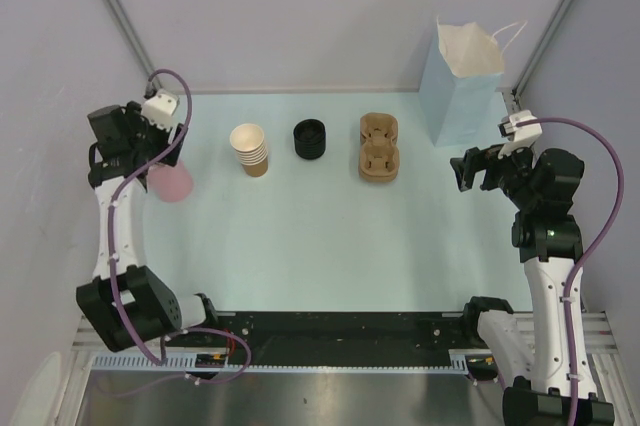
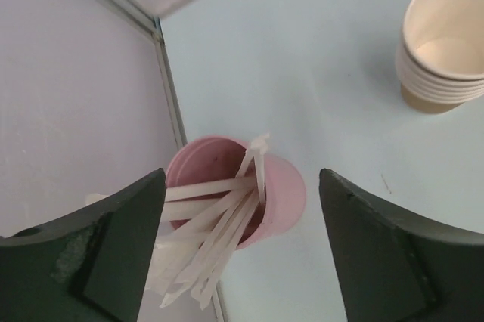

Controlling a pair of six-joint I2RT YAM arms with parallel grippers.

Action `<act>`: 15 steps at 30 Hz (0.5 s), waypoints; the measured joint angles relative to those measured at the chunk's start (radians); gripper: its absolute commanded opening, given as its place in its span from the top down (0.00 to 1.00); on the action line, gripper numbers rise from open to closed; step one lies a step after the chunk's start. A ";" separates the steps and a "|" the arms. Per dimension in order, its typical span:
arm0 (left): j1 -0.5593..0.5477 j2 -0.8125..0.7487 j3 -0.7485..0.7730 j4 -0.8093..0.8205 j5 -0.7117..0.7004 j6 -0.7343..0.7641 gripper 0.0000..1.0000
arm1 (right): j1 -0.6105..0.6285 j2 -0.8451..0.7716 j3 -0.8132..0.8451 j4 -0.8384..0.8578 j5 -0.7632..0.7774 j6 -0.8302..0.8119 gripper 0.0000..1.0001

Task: Pack the takeout coffee

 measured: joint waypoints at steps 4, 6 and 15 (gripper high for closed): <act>0.001 -0.103 0.007 -0.001 0.069 -0.025 0.00 | -0.001 0.000 0.000 0.000 0.000 0.000 0.00; 0.001 -0.152 0.007 -0.004 0.106 -0.040 0.00 | -0.002 0.001 0.000 0.000 0.000 0.000 0.00; 0.002 -0.402 -0.079 -0.042 0.373 -0.062 0.00 | -0.008 0.020 0.000 0.000 -0.002 0.004 0.00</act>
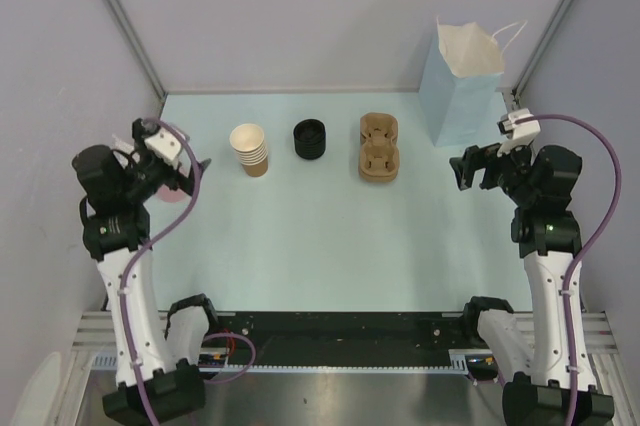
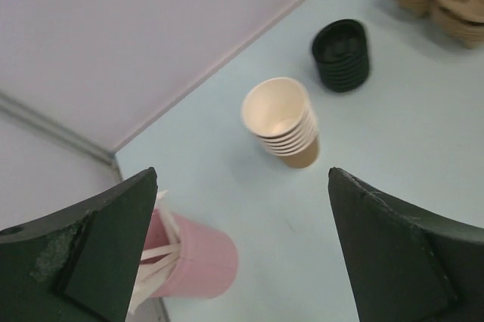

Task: Pack the takeout coffee

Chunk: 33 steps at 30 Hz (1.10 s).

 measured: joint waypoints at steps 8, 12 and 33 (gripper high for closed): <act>0.000 -0.242 -0.200 -0.150 0.344 0.136 0.00 | 0.075 0.067 0.000 0.000 -0.024 -0.042 0.00; 0.000 -0.225 -0.255 -0.248 0.401 0.229 0.00 | 0.206 0.136 0.005 -0.006 -0.008 -0.128 0.00; 0.000 -0.273 -0.415 -0.361 0.476 0.355 0.00 | 0.480 0.736 0.245 -0.133 0.362 -0.400 0.00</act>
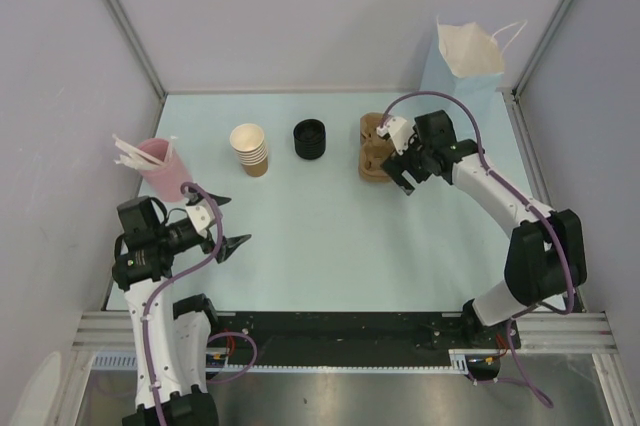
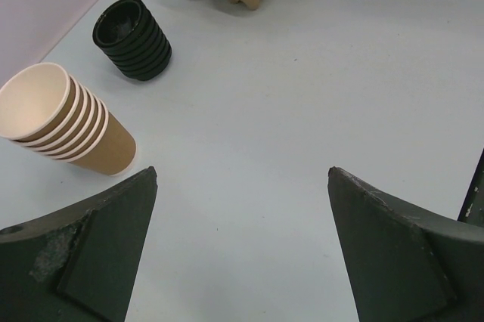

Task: Pack the takeout coffee

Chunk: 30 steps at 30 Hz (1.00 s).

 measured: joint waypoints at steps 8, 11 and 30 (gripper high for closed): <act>0.000 0.000 -0.003 0.006 0.000 0.000 0.00 | -0.036 0.091 0.001 -0.100 -0.206 -0.055 0.00; 0.000 -0.001 -0.008 0.006 0.000 0.000 0.00 | -0.013 0.143 0.000 -0.100 -0.251 -0.071 0.00; 0.000 -0.001 -0.020 0.030 -0.001 -0.002 0.00 | 0.232 0.253 -0.118 0.259 0.002 -0.090 0.00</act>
